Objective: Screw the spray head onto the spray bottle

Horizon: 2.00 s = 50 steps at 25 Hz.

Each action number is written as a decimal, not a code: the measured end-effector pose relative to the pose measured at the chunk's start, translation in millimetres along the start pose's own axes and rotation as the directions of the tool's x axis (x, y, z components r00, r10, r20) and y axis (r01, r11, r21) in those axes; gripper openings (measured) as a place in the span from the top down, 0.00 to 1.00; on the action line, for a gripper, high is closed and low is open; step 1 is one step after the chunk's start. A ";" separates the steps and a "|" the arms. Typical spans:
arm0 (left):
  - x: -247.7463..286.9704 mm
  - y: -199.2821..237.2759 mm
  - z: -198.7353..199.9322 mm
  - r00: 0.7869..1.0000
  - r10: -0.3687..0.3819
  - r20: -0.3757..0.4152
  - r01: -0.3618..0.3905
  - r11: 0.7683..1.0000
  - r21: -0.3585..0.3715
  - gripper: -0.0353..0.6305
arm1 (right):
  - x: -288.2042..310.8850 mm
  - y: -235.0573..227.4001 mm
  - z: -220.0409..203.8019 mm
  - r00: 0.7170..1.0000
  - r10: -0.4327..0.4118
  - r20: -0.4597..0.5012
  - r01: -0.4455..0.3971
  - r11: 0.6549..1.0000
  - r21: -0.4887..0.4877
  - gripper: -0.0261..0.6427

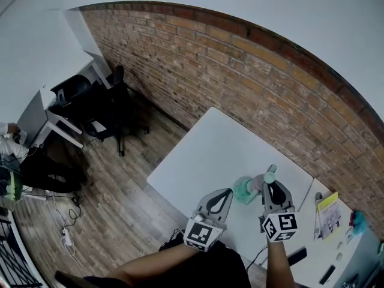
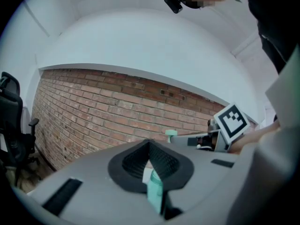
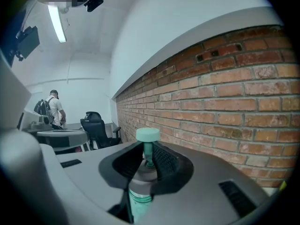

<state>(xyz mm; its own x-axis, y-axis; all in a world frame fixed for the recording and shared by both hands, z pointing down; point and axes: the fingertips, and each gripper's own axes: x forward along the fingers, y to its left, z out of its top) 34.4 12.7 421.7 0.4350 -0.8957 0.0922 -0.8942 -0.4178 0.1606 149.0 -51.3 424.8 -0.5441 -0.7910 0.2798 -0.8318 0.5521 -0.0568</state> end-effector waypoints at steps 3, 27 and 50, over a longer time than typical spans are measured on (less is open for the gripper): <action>-2.2 1.1 0.3 1.000 0.006 -0.004 -0.006 1.000 0.008 0.94 | 4.7 1.8 -18.7 1.000 0.001 -0.025 -0.001 1.000 0.008 0.86; -15.7 16.2 -22.6 0.993 0.119 0.008 -0.119 0.993 -0.018 0.94 | -1.2 21.7 -46.2 0.993 -0.014 0.119 0.034 0.986 -0.165 0.86; 43.4 38.0 -69.0 0.973 -0.217 -0.075 0.222 0.973 0.058 0.94 | 2.1 14.4 -46.1 0.982 -0.187 -0.009 0.184 0.976 -0.119 0.87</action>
<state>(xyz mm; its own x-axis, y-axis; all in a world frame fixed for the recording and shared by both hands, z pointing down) 26.6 -31.5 499.6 0.6257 -0.7694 0.1285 -0.7799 -0.6143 0.1198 140.9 -32.8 468.7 -0.3782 -0.8778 0.2940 -0.8989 0.4242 0.1102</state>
